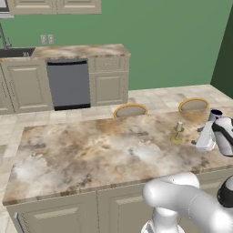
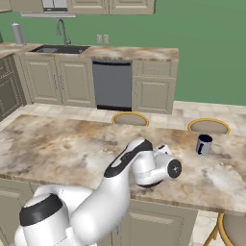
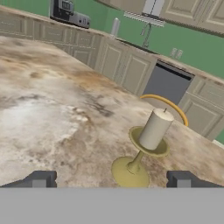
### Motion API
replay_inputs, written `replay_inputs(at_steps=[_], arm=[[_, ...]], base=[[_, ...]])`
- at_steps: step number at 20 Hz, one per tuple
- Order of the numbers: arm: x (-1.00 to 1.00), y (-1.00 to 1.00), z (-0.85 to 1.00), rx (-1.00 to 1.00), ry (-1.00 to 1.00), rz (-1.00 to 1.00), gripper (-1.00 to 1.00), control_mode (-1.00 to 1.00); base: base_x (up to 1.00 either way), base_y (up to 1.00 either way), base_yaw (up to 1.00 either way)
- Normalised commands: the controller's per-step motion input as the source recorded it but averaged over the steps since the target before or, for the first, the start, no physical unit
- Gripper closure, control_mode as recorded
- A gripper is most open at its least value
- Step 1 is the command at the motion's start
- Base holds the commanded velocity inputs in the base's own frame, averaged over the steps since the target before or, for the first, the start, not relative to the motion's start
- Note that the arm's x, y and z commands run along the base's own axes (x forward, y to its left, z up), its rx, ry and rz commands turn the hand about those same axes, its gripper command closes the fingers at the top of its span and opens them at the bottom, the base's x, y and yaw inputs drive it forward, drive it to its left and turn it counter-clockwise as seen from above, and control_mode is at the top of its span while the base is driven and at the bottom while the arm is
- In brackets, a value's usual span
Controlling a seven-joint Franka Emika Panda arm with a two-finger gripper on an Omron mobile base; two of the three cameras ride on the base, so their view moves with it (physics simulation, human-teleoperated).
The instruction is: Pick the candle and candle from the dining table and place them in the open cabinet. Close the cabinet after placing the objects.
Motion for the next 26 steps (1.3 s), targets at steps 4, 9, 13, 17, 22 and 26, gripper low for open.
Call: replay_inputs(at_steps=[4, 9, 13, 17, 22, 26], arm=[[0.17, 0.00, -0.05, 0.01, 0.00, 0.00, -1.00, -1.00], [0.27, -0.04, -0.06, 0.02, 0.00, 0.01, -1.00, -1.00], [0.27, -0.07, -0.10, 0.02, 0.01, 0.01, -1.00, -1.00], [0.19, -0.06, -0.16, 0.01, 0.00, 0.00, -1.00, -1.00], [0.16, -0.01, -0.24, 0.00, 0.01, 0.00, -1.00, -1.00], [0.30, 0.00, -0.12, 0.00, 0.03, 0.00, -1.00, -1.00]], base=[[0.00, 0.00, 0.00], [0.00, 0.00, 0.00], [0.00, 0.00, 0.00], [0.00, 0.00, 0.00], [0.00, 0.00, 0.00], [0.00, 0.00, 0.00]])
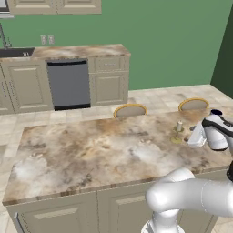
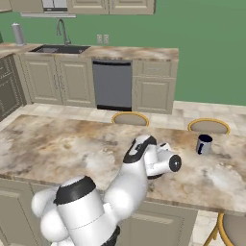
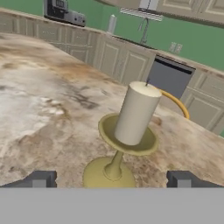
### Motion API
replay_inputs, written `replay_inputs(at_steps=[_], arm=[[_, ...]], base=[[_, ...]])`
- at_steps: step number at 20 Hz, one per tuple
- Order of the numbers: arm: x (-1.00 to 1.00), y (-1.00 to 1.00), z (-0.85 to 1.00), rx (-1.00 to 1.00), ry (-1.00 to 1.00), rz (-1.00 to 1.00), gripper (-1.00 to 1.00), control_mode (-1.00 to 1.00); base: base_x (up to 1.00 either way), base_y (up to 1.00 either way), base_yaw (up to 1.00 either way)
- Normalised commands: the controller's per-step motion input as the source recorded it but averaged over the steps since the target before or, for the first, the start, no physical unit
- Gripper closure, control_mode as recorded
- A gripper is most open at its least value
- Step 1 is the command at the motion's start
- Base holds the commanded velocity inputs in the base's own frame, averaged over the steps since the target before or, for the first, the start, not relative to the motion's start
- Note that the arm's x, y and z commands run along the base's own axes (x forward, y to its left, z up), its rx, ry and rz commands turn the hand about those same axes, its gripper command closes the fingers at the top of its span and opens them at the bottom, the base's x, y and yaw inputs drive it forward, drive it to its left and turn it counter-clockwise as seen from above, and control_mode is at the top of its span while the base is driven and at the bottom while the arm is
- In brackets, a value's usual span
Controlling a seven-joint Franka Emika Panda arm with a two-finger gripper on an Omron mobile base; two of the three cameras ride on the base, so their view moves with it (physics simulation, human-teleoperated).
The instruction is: Pick the candle and candle from the dining table and place them in the open cabinet. Close the cabinet after placing the objects.
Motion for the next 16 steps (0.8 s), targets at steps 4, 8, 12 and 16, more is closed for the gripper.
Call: replay_inputs(at_steps=[4, 8, 12, 16], arm=[[0.31, 0.00, -0.10, 0.00, 0.01, 0.00, -1.00, -1.00], [0.27, 0.00, -0.14, 0.00, 0.01, 0.00, -1.00, -1.00], [0.15, 0.08, -0.26, 0.00, 0.01, 0.00, -1.00, -1.00], [0.05, 0.19, -0.23, 0.00, 0.00, 0.00, -1.00, -1.00]], base=[[0.00, 0.00, 0.00], [0.00, 0.00, 0.00], [0.00, 0.00, 0.00], [0.00, 0.00, 0.00]])
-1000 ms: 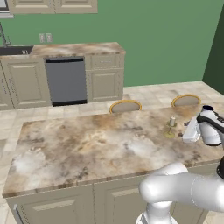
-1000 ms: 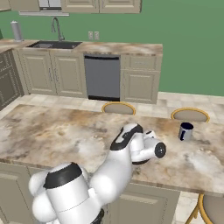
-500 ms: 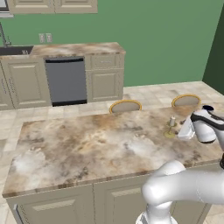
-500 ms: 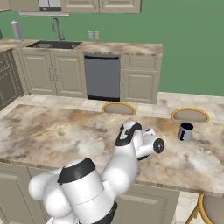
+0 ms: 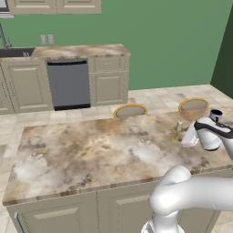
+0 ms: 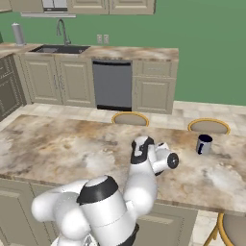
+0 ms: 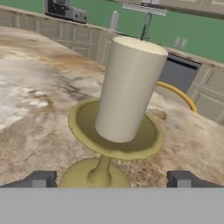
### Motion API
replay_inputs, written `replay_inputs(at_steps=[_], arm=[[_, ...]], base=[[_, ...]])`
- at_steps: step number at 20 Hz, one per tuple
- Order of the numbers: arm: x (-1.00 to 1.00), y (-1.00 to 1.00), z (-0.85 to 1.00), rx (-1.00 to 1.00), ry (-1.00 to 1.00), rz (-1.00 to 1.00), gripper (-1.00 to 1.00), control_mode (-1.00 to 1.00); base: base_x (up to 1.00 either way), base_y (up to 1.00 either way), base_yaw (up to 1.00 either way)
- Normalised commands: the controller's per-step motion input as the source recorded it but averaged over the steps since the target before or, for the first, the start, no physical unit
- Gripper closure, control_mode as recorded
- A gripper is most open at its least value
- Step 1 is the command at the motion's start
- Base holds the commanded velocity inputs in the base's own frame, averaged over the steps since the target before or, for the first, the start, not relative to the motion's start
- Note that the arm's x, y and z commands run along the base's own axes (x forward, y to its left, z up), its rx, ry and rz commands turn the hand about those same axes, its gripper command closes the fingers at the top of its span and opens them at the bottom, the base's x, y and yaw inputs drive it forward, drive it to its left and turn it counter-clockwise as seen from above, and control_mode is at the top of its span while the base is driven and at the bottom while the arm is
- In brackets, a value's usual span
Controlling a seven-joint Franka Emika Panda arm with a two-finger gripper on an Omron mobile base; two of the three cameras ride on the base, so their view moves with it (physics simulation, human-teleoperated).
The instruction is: Pick the candle and candle from the dining table and place them in the open cabinet. Close the cabinet after placing the objects.
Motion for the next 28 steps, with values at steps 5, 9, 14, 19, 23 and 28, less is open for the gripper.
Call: replay_inputs(at_steps=[5, 9, 14, 19, 23, 28], arm=[[0.05, 0.25, -0.15, 0.00, 0.00, 0.00, -1.00, -1.00], [0.07, 0.02, -0.03, 0.00, 0.01, 0.01, -1.00, -1.00], [0.01, 0.00, -0.07, 0.00, 0.01, 0.02, -1.00, -1.00], [0.06, 0.00, -0.11, 0.00, 0.03, 0.02, -1.00, -1.00], [0.23, 0.00, -0.01, 0.00, 0.04, 0.02, -1.00, -1.00], [0.25, 0.03, -0.01, 0.00, 0.04, 0.01, 1.00, -1.00]], base=[[0.00, 0.00, 0.00], [0.00, 0.00, 0.00], [0.00, 0.00, 0.00], [0.00, 0.00, 0.00], [0.00, 0.00, 0.00], [0.00, 0.00, 0.00]])
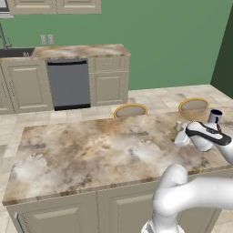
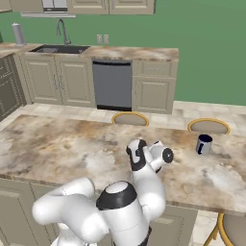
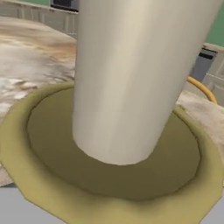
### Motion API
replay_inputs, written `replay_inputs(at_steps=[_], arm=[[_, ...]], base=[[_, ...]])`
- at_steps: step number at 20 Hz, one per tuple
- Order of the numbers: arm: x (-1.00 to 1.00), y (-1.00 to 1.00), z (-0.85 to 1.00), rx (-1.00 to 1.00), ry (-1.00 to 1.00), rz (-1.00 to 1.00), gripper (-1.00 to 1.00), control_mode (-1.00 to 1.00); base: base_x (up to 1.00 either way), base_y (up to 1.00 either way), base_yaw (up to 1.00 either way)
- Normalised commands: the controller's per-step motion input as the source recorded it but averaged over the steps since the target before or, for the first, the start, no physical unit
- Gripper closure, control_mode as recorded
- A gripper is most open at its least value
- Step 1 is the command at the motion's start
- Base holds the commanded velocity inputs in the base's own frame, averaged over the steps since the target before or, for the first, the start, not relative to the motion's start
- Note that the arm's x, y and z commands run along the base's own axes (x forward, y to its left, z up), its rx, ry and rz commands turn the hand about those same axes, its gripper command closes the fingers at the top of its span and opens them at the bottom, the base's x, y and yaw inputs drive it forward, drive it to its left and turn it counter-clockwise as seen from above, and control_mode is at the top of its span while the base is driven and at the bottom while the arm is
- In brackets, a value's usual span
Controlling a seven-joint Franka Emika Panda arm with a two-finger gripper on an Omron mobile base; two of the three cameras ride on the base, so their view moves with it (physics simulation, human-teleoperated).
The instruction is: Pick the candle and candle from the dining table and place them in the open cabinet. Close the cabinet after placing the objects.
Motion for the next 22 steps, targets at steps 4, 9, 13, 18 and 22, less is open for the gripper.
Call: replay_inputs(at_steps=[4, 9, 13, 18, 22], arm=[[0.12, 0.31, -0.10, 0.00, 0.04, 0.01, 1.00, -1.00], [0.00, 0.25, -0.11, -0.01, 0.04, 0.02, 1.00, -1.00], [-0.01, 0.26, -0.11, 0.00, 0.00, 0.01, 1.00, -1.00], [-0.46, 0.10, 0.00, 0.00, -0.18, 0.06, 1.00, -1.00], [-0.56, 0.02, 0.00, 0.00, -0.22, 0.07, 1.00, -1.00]], base=[[0.00, 0.00, 0.00], [0.00, 0.00, 0.00], [0.00, 0.00, 0.00], [0.00, 0.00, 0.00], [0.00, 0.00, 0.00]])
